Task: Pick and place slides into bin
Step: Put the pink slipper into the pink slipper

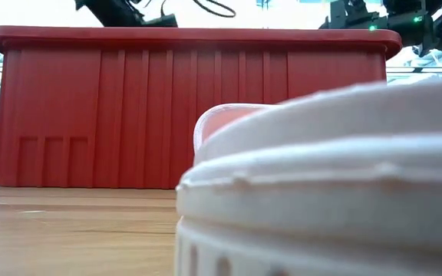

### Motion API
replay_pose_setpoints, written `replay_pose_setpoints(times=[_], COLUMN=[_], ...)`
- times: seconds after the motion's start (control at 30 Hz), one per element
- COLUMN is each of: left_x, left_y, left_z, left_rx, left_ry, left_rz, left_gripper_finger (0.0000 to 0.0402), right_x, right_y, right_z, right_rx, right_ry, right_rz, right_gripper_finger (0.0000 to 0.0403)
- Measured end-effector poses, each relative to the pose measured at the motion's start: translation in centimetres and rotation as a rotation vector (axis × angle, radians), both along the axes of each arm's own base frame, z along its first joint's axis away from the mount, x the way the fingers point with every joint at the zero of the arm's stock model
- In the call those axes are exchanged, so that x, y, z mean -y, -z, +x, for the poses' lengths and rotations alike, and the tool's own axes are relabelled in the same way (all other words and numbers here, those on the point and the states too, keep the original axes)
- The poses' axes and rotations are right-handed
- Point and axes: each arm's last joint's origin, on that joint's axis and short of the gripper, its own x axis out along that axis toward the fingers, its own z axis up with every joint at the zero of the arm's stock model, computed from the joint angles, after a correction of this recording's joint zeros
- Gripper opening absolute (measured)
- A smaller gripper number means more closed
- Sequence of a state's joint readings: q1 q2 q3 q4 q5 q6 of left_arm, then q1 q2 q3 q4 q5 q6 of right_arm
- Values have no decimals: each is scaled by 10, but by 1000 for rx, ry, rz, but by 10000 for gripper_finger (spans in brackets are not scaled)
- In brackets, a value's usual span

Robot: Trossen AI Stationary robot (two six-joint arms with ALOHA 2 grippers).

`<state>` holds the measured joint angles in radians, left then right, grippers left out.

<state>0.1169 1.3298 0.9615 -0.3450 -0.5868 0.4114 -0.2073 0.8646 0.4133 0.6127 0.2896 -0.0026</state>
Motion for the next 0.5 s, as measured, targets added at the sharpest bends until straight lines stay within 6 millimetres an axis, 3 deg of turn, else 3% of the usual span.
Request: replay_pose_setpoints(times=[0.27,0.5], left_x=[41,78], left_y=[-24,-31], left_z=[7,6], left_rx=[82,148], left_ry=[56,90], left_rz=[44,52], left_gripper_finger=[175,175], right_x=[-4,-9], right_y=[-4,-6], right_z=[1,2], right_rx=[56,81], right_ry=[-96,-127], right_rz=[30,39], right_gripper_finger=[164,164])
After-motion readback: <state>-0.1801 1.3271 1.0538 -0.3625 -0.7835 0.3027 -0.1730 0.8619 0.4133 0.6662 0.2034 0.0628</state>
